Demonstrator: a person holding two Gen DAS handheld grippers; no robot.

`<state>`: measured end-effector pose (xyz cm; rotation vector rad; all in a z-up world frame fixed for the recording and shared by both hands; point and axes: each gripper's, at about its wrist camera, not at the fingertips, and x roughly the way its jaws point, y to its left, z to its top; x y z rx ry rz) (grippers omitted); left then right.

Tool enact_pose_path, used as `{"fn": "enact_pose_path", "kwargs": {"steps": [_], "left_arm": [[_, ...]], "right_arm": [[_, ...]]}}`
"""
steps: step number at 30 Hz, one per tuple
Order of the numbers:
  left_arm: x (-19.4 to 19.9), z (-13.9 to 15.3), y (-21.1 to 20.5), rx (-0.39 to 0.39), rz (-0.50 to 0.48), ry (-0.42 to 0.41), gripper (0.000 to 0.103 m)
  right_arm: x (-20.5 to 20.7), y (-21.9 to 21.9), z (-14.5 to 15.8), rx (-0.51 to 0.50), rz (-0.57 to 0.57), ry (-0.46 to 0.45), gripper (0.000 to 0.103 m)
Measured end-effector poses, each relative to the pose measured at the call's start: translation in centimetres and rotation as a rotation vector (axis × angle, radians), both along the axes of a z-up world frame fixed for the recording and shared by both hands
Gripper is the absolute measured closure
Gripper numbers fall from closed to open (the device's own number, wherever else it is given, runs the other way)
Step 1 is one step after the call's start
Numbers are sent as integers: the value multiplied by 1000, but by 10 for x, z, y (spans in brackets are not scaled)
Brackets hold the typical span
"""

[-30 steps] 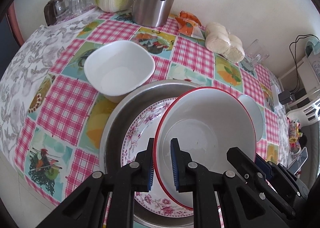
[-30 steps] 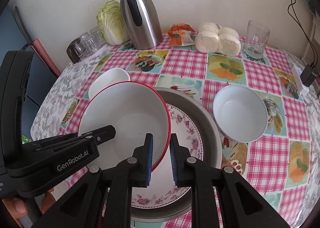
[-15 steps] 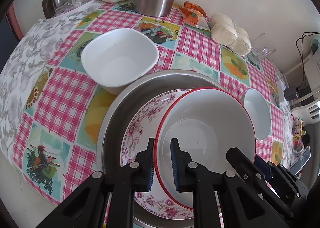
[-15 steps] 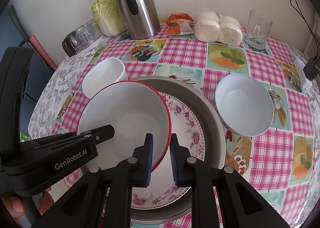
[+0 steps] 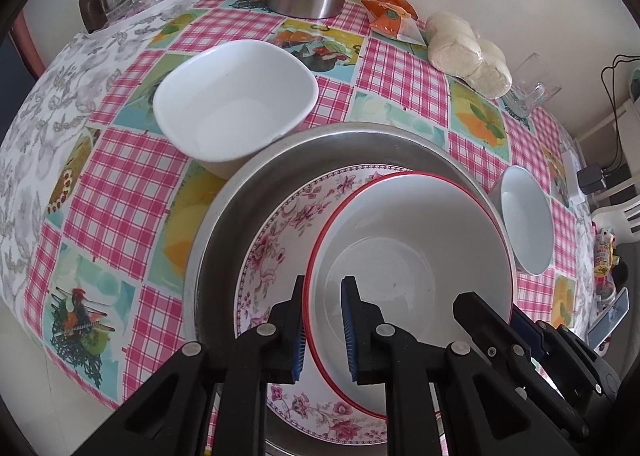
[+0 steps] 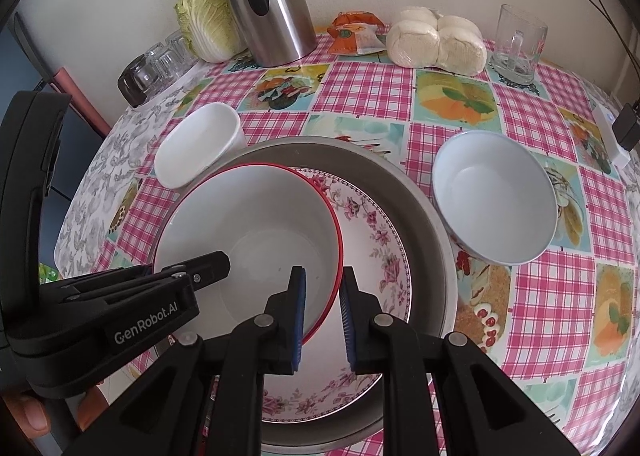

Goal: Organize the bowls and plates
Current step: 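Lower the red-rimmed bowl onto the floral plate with both grippers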

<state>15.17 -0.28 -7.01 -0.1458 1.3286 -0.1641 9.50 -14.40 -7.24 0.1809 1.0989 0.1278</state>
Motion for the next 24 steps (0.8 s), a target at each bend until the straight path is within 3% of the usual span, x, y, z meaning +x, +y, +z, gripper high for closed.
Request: {"fn": "enact_pose_path", "kwargs": {"steps": [13, 17, 24], "left_arm": [[1, -4, -2, 43, -2, 1, 82], [1, -1, 2, 42, 18, -11, 71], [-1, 9, 6, 30, 36, -49, 59]], "right_arm": [[2, -2, -1, 24, -3, 2, 84], [2, -2, 0, 18, -4, 9, 84], [0, -2, 9, 3, -10, -11, 84]]}}
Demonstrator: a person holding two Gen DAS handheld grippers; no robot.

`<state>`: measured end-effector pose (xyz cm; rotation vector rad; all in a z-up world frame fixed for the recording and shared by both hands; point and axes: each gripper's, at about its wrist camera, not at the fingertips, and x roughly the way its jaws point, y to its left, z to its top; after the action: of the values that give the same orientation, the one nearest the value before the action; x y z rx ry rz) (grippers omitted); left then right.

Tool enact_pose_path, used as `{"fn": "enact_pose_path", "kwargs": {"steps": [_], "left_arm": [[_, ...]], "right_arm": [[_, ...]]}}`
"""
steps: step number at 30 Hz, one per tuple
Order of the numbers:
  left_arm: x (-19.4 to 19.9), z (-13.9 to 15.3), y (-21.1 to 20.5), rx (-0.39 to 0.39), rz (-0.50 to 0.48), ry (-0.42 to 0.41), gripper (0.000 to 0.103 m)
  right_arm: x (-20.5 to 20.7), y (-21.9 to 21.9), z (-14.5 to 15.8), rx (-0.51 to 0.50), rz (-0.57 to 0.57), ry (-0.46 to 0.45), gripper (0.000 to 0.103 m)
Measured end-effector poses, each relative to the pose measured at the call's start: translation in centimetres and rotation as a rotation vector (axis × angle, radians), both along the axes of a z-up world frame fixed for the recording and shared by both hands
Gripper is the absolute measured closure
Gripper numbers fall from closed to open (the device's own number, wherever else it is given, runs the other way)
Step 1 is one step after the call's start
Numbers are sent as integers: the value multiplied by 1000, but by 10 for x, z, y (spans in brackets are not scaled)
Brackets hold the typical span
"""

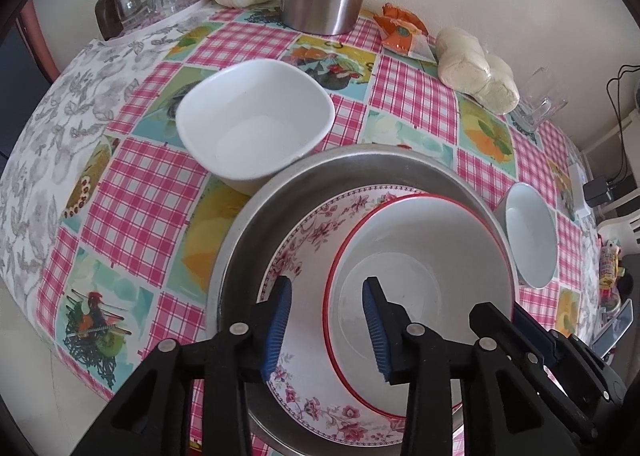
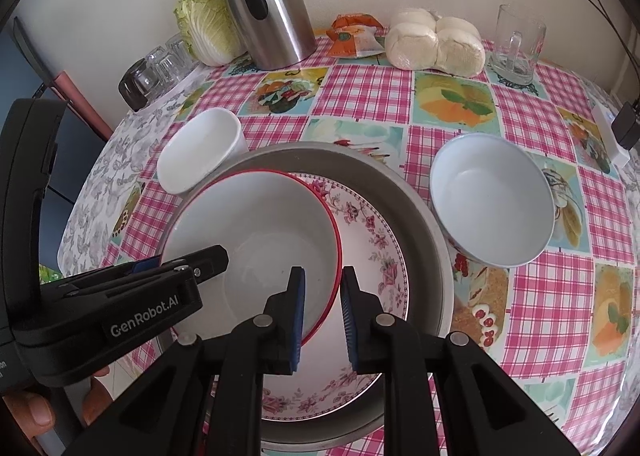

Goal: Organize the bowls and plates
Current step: 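Open both grippers to release the red-rimmed bowl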

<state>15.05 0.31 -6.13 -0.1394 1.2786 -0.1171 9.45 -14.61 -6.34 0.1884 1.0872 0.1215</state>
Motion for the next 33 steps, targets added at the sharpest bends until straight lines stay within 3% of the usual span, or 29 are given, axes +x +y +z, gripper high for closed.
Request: {"fn": "enact_pose_path", "kwargs": {"steps": [8, 12, 15, 17, 19, 22, 26, 28, 33], "left_arm": [[-5, 19, 4, 8, 9, -59, 49], [-5, 26, 9, 28, 26, -85, 45], [-5, 28, 13, 27, 40, -91, 43], [-5, 28, 15, 35, 52, -94, 39], [-4, 28, 18, 43, 63, -92, 38], [-5, 27, 20, 58, 76, -89, 35], [-4, 27, 23, 90, 100, -108, 4], [-4, 28, 27, 100, 123, -124, 0], [-2, 27, 36, 89, 160, -111, 0]], "right_arm": [[-6, -2, 21, -20, -13, -64, 83], [-11, -4, 33, -46, -34, -103, 69], [-12, -6, 37, -59, -45, -116, 67], [-12, -9, 37, -59, -56, -114, 59], [-10, -13, 35, -74, -81, -102, 44], [-8, -18, 30, -101, -108, -76, 38], [-7, -21, 28, -137, -122, -81, 20], [-7, -20, 27, -152, -122, -87, 7], [-5, -21, 23, -151, -122, -69, 6]]}}
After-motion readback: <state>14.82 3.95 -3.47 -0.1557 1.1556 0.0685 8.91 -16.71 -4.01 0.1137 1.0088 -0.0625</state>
